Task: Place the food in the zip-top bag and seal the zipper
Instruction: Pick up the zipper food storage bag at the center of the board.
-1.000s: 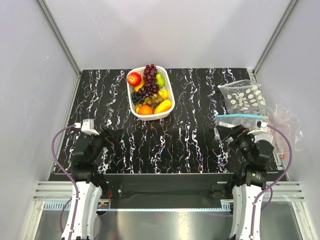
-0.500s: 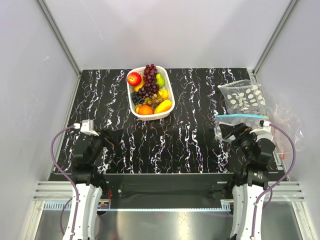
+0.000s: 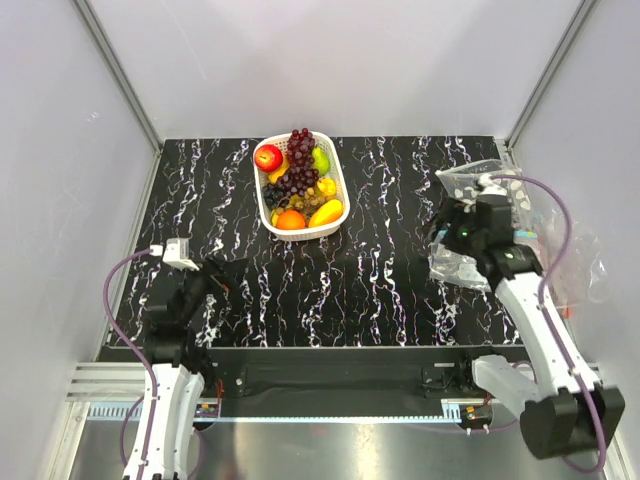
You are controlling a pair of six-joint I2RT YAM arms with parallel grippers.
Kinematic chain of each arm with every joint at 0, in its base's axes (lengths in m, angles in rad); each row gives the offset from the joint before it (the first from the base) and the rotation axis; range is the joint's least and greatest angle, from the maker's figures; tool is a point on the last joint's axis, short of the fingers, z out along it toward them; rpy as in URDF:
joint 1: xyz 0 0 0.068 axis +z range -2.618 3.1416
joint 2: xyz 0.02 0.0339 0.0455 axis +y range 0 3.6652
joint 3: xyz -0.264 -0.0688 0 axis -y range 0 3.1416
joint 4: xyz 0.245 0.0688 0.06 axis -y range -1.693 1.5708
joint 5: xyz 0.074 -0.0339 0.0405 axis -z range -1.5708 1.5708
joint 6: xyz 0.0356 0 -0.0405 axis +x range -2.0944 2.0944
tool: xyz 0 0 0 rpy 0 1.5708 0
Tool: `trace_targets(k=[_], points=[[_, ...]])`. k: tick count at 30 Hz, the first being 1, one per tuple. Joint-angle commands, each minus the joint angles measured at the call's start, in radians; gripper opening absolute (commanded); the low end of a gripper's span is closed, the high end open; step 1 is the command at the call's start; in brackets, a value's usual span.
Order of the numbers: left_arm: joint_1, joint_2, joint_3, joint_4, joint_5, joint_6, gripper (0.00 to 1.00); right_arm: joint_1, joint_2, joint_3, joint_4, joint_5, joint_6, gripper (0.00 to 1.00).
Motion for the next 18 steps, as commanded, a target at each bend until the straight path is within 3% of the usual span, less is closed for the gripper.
trace_targets(k=[1,7,15,18], points=[[-0.004,0.010,0.001,0.049,0.021,0.000,0.99,0.101,0.117,0.081,-0.109,0.300,-0.032,0.81],[-0.006,0.020,0.002,0.049,0.025,-0.003,0.99,0.178,0.306,0.149,-0.160,0.432,-0.031,0.73],[-0.006,0.030,0.005,0.049,0.035,-0.006,0.99,0.281,0.529,0.275,-0.246,0.676,-0.059,0.70],[-0.007,0.033,0.005,0.048,0.035,-0.007,0.99,0.302,0.599,0.305,-0.289,0.742,-0.057,0.63]])
